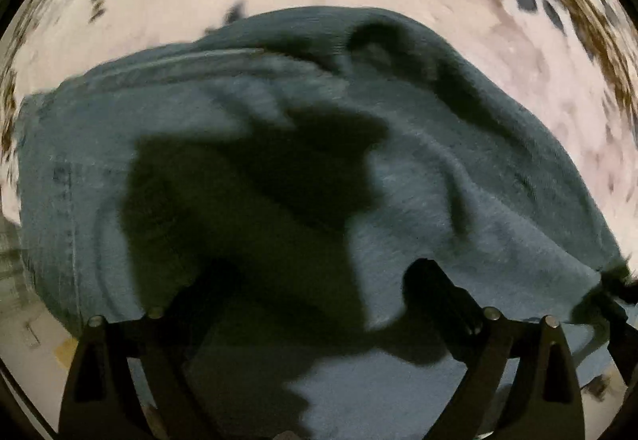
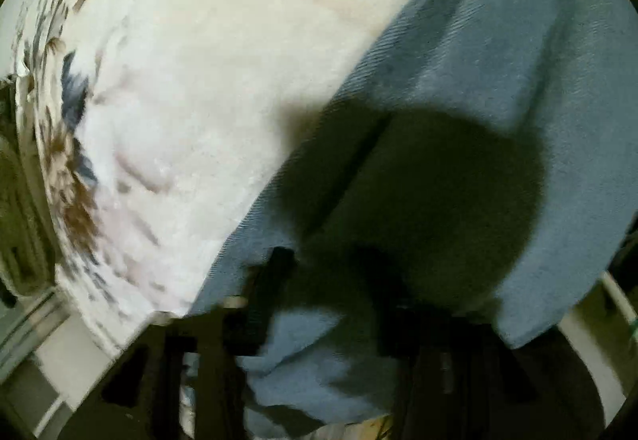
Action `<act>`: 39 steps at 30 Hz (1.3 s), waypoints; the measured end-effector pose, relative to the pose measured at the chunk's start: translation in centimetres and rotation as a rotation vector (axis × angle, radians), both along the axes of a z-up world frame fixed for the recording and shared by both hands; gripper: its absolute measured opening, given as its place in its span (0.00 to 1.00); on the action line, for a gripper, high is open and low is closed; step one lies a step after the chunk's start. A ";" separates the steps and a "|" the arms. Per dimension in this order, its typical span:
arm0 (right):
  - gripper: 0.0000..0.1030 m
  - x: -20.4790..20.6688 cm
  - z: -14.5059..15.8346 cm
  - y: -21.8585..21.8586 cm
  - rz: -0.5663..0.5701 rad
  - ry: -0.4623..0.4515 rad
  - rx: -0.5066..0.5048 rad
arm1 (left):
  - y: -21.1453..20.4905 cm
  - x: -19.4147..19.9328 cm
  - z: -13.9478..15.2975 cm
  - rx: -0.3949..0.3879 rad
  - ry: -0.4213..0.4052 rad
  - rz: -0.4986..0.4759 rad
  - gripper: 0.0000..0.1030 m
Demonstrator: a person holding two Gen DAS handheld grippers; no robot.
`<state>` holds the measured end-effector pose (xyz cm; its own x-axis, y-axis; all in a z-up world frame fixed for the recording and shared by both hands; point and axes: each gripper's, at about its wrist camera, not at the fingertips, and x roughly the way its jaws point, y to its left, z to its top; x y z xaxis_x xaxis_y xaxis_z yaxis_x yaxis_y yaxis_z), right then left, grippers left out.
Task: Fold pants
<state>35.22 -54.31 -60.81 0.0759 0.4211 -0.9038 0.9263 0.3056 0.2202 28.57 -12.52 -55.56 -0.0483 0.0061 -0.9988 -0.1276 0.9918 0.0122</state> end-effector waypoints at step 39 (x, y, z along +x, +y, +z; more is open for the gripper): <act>0.55 -22.6 4.7 -20.0 -0.249 -0.191 -0.237 | -6.9 8.6 5.6 -0.055 -0.092 -0.138 1.00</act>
